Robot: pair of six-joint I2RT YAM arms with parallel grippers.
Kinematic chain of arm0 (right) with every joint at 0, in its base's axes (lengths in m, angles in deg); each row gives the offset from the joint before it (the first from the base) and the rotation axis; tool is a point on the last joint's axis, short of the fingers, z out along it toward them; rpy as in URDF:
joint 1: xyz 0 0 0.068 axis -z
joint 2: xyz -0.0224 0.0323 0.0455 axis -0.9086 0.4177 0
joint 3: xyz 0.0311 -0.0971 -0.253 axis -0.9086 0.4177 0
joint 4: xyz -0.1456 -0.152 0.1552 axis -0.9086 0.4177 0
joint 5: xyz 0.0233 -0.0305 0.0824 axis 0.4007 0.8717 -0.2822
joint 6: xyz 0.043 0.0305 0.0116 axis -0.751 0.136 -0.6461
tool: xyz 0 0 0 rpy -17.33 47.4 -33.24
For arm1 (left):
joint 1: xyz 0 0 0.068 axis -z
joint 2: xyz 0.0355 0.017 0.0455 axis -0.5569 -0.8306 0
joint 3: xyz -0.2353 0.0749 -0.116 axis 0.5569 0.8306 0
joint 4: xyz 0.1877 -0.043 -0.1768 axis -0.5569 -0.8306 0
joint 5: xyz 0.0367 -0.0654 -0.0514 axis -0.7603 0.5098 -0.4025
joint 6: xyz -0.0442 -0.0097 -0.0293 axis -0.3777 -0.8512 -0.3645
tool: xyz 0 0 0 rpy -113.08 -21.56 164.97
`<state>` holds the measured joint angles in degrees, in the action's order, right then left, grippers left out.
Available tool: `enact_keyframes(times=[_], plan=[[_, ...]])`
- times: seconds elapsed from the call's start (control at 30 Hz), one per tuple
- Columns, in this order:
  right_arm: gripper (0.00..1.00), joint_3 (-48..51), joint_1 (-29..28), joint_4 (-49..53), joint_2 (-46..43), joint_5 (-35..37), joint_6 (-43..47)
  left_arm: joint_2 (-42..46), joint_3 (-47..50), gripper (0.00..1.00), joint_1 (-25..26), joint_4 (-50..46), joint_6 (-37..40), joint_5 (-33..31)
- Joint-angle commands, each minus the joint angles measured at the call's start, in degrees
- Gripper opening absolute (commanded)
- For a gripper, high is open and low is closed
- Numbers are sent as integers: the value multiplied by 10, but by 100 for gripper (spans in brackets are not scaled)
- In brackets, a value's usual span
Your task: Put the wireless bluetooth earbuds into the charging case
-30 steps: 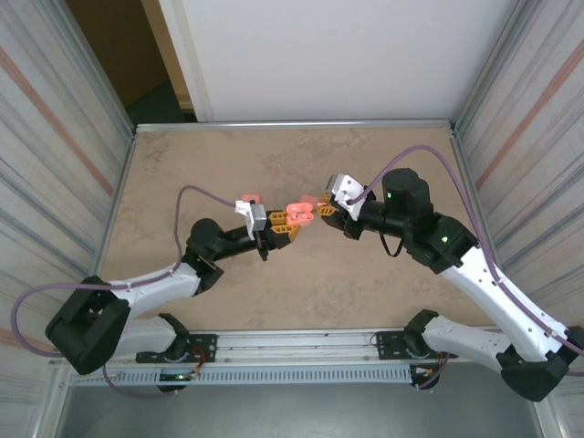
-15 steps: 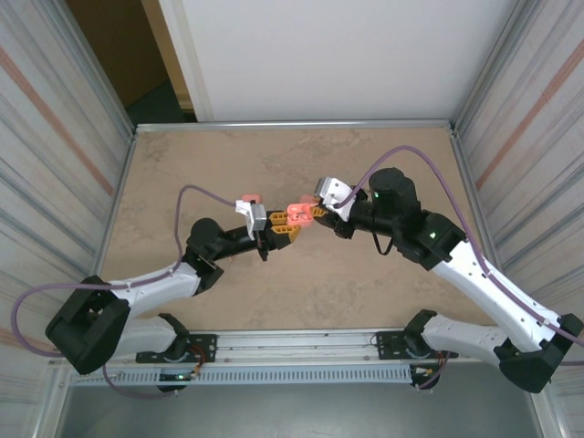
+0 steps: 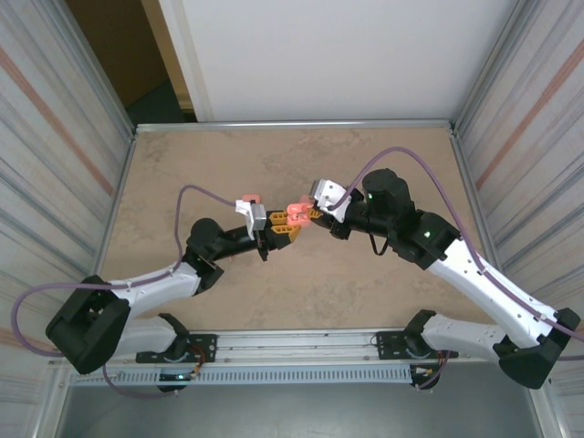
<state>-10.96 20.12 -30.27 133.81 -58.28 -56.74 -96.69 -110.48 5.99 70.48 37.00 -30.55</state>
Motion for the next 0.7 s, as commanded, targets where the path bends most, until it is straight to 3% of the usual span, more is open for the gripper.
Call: enact_keyframes(times=[0.0, 0.67], plan=[[21, 3, -8, -13, 4, 14, 18, -1, -16, 0, 2, 23, 0, 7], [21, 12, -25, -3, 14, 48, 42, 2, -12, 0, 2, 23, -1, 4]])
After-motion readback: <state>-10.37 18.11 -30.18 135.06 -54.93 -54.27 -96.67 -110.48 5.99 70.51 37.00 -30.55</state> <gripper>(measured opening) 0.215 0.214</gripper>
